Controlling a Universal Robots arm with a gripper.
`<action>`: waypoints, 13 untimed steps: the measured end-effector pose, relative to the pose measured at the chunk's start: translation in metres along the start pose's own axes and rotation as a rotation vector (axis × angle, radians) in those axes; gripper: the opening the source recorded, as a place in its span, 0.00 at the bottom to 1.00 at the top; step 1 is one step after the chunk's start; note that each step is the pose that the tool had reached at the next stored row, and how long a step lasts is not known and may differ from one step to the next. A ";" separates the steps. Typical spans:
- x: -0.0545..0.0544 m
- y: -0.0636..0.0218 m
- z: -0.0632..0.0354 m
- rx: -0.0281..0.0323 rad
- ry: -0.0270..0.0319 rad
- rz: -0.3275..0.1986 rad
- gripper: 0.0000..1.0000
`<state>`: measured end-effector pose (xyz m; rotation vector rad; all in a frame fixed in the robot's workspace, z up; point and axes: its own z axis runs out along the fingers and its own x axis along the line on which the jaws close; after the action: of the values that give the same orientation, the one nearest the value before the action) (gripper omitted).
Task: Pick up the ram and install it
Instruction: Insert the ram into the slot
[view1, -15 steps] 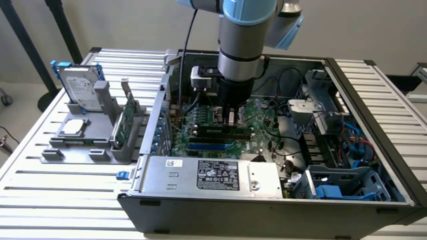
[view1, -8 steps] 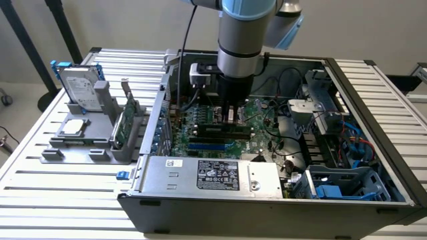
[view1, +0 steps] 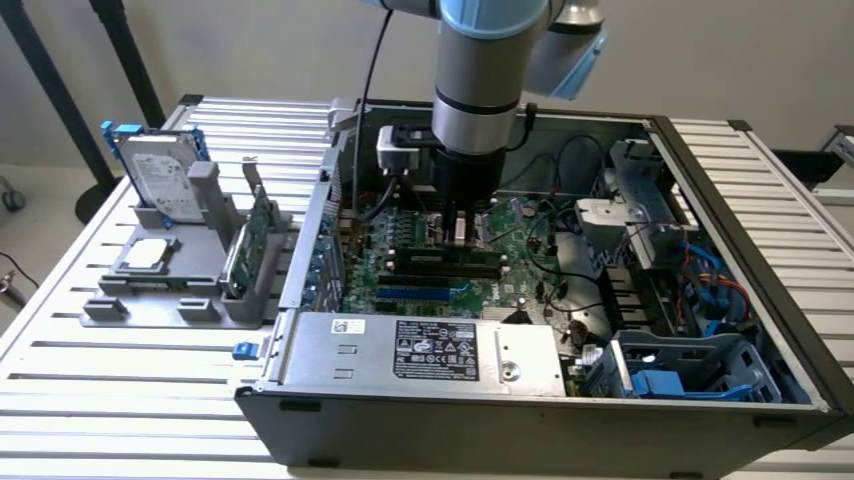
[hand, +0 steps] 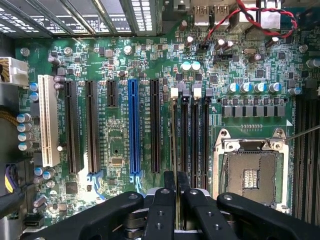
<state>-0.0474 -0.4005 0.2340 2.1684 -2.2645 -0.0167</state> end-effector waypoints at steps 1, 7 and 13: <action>0.000 0.0000 0.0000 0.0035 -0.0001 0.000 0.14; 0.000 0.0003 0.0004 0.0091 -0.0002 0.000 0.14; -0.001 0.0004 0.0017 0.0093 0.0001 0.004 0.14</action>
<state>-0.0478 -0.3995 0.2323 2.1678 -2.2738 -0.0060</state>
